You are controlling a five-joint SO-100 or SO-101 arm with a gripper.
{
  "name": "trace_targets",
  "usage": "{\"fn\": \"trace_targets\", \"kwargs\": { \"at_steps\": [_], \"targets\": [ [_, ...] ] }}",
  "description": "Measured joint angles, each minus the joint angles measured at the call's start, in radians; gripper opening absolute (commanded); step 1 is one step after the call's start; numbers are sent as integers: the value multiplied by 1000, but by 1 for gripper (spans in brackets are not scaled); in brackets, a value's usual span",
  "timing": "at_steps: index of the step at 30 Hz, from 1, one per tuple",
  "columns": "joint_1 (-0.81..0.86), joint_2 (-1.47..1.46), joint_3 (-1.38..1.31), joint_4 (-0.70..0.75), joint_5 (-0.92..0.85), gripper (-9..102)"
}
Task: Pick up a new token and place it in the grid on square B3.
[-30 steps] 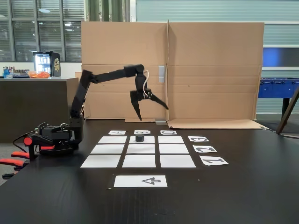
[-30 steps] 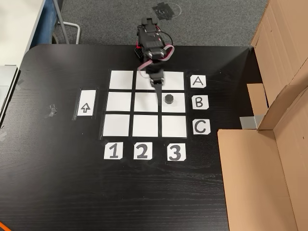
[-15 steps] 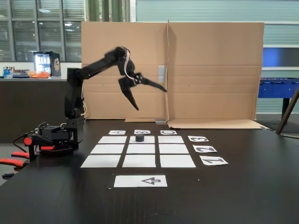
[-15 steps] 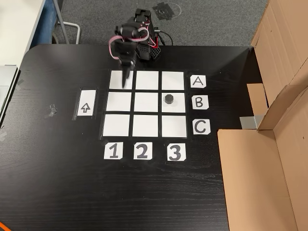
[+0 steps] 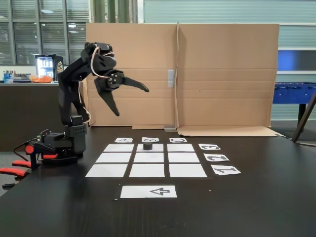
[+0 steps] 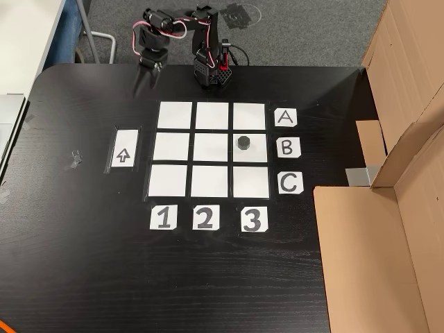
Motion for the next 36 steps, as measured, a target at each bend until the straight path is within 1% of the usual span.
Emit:
{"fn": "trace_targets", "kwargs": {
  "at_steps": [4,9,12,14,16,23,27,29,36],
  "targets": [
    [83,118,137,-54,-25,56],
    [138,222,256,-110,-55,56],
    [222,364,414,-150,-78,44],
    [245,423,491,-169,-97,31],
    [291,462,549,-181,-104,15],
    [367,565,713,-229,-138,11],
    [403,669,841,-276,-149,3],
    [400,753,920,-296,-156,0],
    [410,1115,1127,-279,-160,0]
  ]
}}
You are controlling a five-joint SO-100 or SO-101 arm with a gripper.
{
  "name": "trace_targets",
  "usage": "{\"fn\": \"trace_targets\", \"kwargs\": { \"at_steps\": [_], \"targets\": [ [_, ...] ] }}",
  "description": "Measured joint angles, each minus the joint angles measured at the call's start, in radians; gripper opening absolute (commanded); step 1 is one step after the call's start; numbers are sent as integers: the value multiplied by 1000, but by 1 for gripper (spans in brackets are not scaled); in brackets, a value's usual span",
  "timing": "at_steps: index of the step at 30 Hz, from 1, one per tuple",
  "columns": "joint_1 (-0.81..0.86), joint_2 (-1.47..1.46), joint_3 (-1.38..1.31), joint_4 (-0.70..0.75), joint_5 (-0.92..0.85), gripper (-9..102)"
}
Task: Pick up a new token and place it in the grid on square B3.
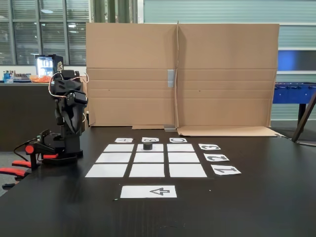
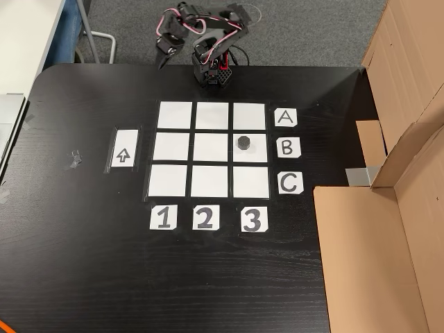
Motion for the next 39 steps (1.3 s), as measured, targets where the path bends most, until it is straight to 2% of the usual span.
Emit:
{"fn": "trace_targets", "kwargs": {
  "at_steps": [10,20,39],
  "targets": [
    [12,146,106,9,-6,0],
    [15,396,348,-29,-20,-1],
    [58,417,546,-190,-20,-1]
  ]
}}
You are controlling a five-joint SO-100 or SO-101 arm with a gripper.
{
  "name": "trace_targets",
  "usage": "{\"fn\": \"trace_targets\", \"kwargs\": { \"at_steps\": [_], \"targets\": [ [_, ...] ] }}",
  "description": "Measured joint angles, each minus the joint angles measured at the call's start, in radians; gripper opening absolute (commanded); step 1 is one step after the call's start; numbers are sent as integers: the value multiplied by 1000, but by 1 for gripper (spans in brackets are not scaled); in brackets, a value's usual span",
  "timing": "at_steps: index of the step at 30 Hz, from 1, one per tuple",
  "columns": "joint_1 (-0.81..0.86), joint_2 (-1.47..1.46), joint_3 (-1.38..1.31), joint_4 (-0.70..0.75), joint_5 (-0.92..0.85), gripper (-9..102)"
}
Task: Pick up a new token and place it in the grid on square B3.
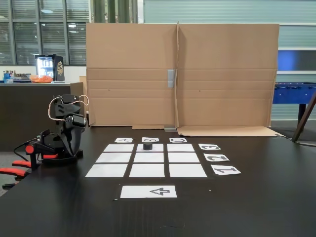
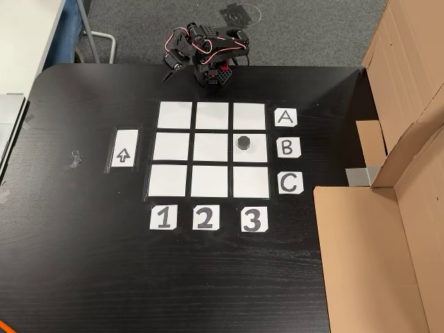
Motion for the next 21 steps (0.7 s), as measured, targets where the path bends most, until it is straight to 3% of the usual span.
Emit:
{"fn": "trace_targets", "kwargs": {
  "at_steps": [21],
  "targets": [
    [28,6,0,-8,11,-1]
  ]
}}
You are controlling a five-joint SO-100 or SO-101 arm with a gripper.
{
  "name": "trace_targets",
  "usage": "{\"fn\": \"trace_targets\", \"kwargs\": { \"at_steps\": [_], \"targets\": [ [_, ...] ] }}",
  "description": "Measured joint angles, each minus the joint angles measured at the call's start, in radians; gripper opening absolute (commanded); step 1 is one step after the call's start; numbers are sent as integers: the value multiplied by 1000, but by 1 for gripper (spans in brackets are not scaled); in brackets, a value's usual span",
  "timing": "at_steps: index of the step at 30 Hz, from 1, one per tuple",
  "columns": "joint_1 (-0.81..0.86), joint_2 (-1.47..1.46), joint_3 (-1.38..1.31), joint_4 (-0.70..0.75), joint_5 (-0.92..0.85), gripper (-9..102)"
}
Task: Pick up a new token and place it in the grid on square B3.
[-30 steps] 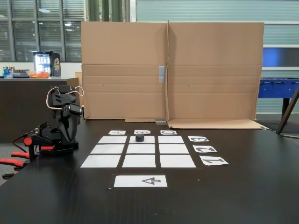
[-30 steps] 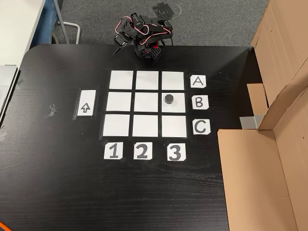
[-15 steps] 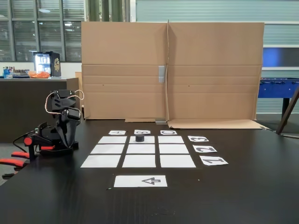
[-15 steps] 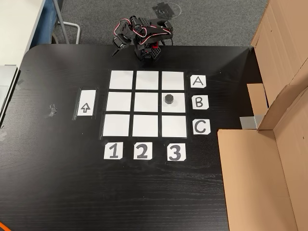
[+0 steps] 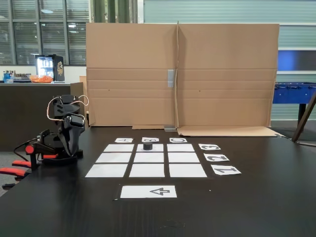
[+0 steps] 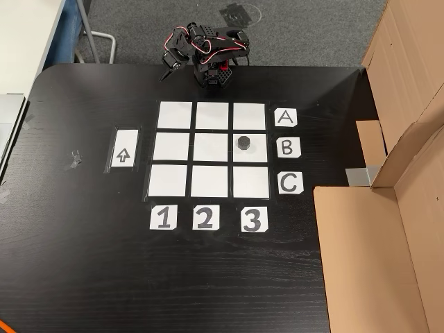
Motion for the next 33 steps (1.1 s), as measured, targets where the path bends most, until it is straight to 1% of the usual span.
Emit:
{"fn": "trace_targets", "kwargs": {
  "at_steps": [33],
  "targets": [
    [18,0,0,-11,9,-1]
  ]
}}
